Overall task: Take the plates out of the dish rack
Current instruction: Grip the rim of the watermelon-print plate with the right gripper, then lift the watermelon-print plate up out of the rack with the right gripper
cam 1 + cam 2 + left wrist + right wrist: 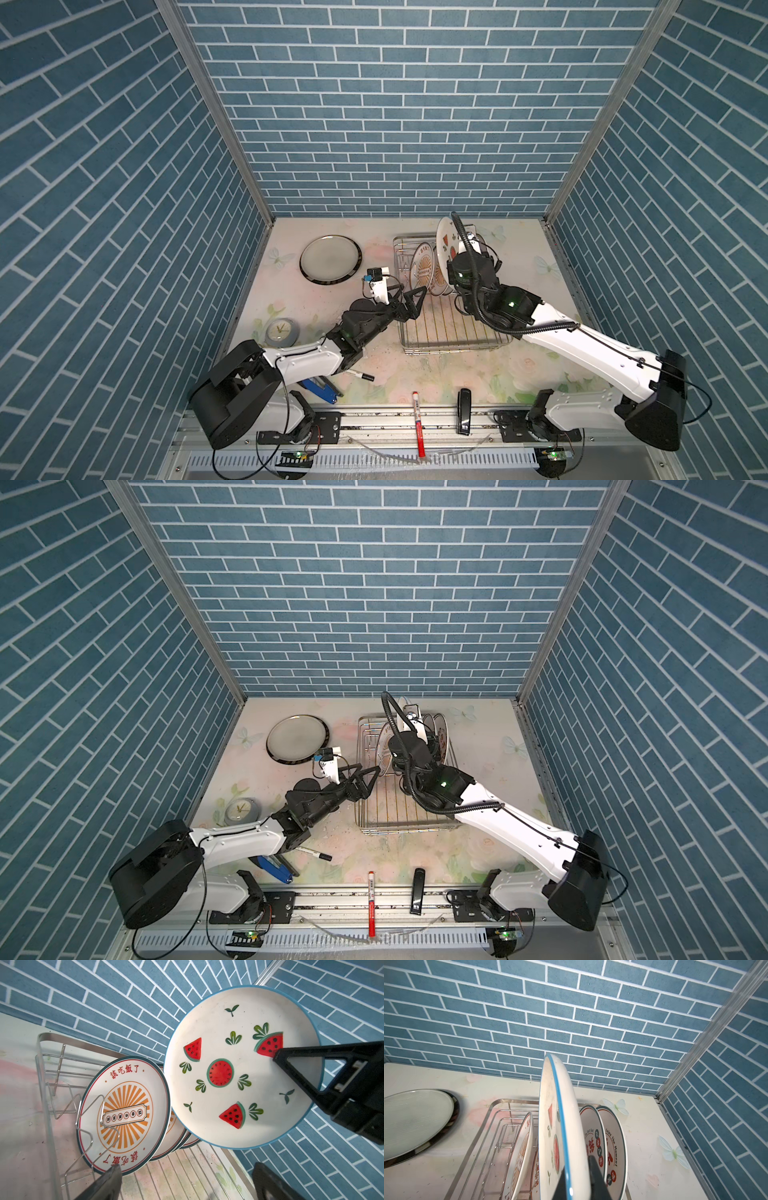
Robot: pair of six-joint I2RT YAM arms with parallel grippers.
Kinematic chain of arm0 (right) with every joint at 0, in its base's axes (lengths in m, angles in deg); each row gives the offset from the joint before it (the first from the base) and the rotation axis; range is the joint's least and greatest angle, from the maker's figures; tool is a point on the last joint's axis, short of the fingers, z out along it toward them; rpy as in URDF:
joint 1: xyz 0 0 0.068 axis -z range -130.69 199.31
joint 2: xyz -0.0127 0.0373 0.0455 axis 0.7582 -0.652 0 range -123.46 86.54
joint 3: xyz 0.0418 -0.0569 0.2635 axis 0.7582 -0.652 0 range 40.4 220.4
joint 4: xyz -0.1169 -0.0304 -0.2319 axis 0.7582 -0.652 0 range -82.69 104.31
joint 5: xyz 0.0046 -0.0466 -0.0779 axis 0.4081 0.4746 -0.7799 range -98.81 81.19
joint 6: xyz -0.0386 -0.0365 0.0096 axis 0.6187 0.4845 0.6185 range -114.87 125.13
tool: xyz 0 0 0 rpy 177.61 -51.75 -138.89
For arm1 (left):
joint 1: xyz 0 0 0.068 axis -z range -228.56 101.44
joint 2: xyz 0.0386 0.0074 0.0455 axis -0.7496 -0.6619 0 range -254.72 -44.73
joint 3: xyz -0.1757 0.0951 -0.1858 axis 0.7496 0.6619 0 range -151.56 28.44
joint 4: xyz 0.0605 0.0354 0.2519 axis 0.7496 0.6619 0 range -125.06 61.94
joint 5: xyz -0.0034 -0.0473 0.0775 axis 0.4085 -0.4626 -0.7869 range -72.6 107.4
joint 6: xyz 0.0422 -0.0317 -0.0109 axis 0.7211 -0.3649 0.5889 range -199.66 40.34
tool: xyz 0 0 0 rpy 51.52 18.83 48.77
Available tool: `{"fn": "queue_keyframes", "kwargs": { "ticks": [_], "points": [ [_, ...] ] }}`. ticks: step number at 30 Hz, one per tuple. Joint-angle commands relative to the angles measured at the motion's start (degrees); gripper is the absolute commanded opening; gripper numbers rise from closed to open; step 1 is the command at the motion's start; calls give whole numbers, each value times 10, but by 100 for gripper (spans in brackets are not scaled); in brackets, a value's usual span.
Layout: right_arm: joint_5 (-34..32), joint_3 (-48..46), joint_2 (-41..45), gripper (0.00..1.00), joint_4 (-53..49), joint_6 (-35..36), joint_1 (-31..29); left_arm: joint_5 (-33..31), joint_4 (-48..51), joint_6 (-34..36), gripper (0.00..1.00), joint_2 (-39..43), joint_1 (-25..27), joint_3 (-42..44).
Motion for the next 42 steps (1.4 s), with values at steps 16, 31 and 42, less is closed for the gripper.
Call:
{"fn": "queue_keyframes", "kwargs": {
  "ticks": [16,31,42],
  "points": [
    [194,-101,194,4,72,-27,0,73,-103,27,100,0,1,22],
    [567,-127,203,0,105,-145,149,84,-128,-29,100,10,-36,55],
    [681,-157,200,0,161,-192,179,127,-256,-93,88,-50,-48,64]
  ]
}}
